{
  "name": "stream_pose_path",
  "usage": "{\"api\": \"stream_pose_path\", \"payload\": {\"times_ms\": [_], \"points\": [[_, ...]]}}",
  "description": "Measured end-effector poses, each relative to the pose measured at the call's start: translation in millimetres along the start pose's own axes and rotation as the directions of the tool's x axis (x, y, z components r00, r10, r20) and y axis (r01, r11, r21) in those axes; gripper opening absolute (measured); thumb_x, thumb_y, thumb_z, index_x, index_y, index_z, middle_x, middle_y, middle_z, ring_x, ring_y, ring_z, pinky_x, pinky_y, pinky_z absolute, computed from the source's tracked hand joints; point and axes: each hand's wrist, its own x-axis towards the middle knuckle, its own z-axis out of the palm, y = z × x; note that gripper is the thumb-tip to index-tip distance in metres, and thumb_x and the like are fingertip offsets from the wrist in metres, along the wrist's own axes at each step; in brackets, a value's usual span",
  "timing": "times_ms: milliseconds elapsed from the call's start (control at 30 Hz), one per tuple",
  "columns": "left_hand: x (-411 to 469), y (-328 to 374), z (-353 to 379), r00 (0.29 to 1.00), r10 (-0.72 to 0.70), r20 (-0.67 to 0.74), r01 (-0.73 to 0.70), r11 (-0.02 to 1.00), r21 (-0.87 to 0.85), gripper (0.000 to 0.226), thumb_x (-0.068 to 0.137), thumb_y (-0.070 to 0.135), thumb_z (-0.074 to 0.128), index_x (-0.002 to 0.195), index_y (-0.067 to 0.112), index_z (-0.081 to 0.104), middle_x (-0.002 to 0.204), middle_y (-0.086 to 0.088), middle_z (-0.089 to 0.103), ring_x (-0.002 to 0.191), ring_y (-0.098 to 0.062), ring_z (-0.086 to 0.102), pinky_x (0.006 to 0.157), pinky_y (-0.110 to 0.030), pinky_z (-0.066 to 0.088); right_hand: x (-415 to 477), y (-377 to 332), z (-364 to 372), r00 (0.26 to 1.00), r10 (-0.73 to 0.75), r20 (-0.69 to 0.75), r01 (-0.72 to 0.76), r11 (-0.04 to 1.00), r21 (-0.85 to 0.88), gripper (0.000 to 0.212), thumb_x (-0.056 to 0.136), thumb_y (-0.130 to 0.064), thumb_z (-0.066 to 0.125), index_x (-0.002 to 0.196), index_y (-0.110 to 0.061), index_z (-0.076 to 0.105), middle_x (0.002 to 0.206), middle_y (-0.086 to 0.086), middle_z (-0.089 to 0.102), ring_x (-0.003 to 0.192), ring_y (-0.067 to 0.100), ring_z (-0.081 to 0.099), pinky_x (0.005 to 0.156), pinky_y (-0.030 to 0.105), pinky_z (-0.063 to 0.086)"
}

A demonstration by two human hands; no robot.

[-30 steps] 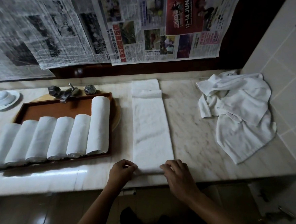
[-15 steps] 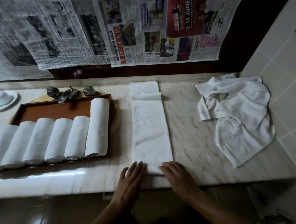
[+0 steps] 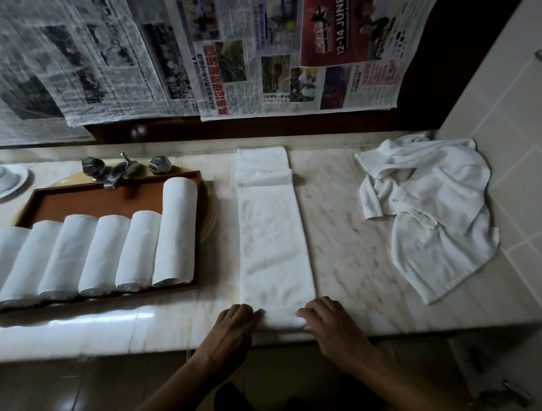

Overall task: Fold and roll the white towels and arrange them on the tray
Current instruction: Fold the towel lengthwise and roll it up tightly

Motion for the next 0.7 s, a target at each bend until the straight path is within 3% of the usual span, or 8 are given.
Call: {"api": "stream_pose_path", "payload": {"times_ms": [133,267,400,467,533,633,700], "points": [[-1,2,-7,0.993,-0.117,-0.011,0.115,0.985,-0.13,0.046,0.083,0.013,0.064,0.127,0.023,0.055,0.112,0.008,0.06,0.101,-0.017,0.056,0.084,-0.027,0.041,3,0,-7,0.997,0.066,0.046,-0.067,0.997,0.024,0.029,0.093,-0.014,0.064,0.119,-0.026,0.059,0.113,-0.008,0.061,0.1,0.019,0.054,0.078,0.033,0.041],[3,-4,-14,0.974,-0.225,-0.009,0.21,0.925,-0.318,0.02,0.093,0.017,0.067,0.112,0.024,0.066,0.108,0.011,0.06,0.095,-0.009,0.06,0.081,-0.027,0.051,12,3,-12,0.973,0.189,0.134,-0.206,0.969,0.133,0.021,0.097,-0.018,0.062,0.116,-0.027,0.062,0.119,-0.011,0.06,0.107,0.019,0.056,0.084,0.036,0.045],[14,-8,-21,0.952,-0.303,0.037,0.295,0.882,-0.368,0.018,0.092,0.028,0.066,0.108,0.023,0.075,0.103,0.013,0.062,0.085,-0.003,0.062,0.077,-0.028,0.055,14,-3,-12,0.96,0.277,0.049,-0.28,0.952,0.12,0.028,0.089,-0.016,0.066,0.115,-0.027,0.067,0.118,-0.011,0.058,0.107,0.02,0.055,0.084,0.036,0.045],[20,-7,-26,0.949,-0.309,0.068,0.312,0.876,-0.368,0.02,0.09,0.03,0.066,0.105,0.023,0.077,0.099,0.011,0.064,0.085,-0.002,0.06,0.078,-0.027,0.052,11,-17,-9,0.971,0.236,-0.051,-0.231,0.969,0.084,0.039,0.084,-0.011,0.068,0.121,-0.025,0.067,0.121,-0.006,0.06,0.108,0.021,0.055,0.084,0.038,0.048],[24,-9,-30,0.937,-0.334,0.101,0.347,0.866,-0.361,0.016,0.09,0.025,0.071,0.105,0.023,0.078,0.096,0.01,0.064,0.081,0.007,0.054,0.077,-0.019,0.046,5,-31,1,0.989,0.105,-0.104,-0.101,0.994,0.041,0.046,0.083,-0.008,0.07,0.128,-0.021,0.067,0.128,0.001,0.062,0.114,0.025,0.057,0.093,0.039,0.048],[30,-14,-36,0.91,-0.384,0.154,0.414,0.831,-0.372,0.015,0.09,0.023,0.075,0.105,0.024,0.079,0.091,0.013,0.064,0.077,0.01,0.055,0.071,-0.006,0.039,-3,-34,17,0.995,0.036,-0.098,-0.036,0.999,0.005,0.052,0.084,-0.009,0.07,0.134,-0.02,0.064,0.133,0.004,0.061,0.118,0.027,0.058,0.102,0.039,0.042],[34,-15,-40,0.895,-0.4,0.198,0.446,0.811,-0.379,0.015,0.09,0.024,0.076,0.105,0.025,0.08,0.091,0.012,0.069,0.078,0.006,0.059,0.07,-0.005,0.04,0,-30,18,0.995,0.038,-0.089,-0.038,0.999,0.004,0.048,0.087,-0.011,0.063,0.135,-0.018,0.064,0.131,0.003,0.063,0.116,0.026,0.059,0.102,0.038,0.041]]}}
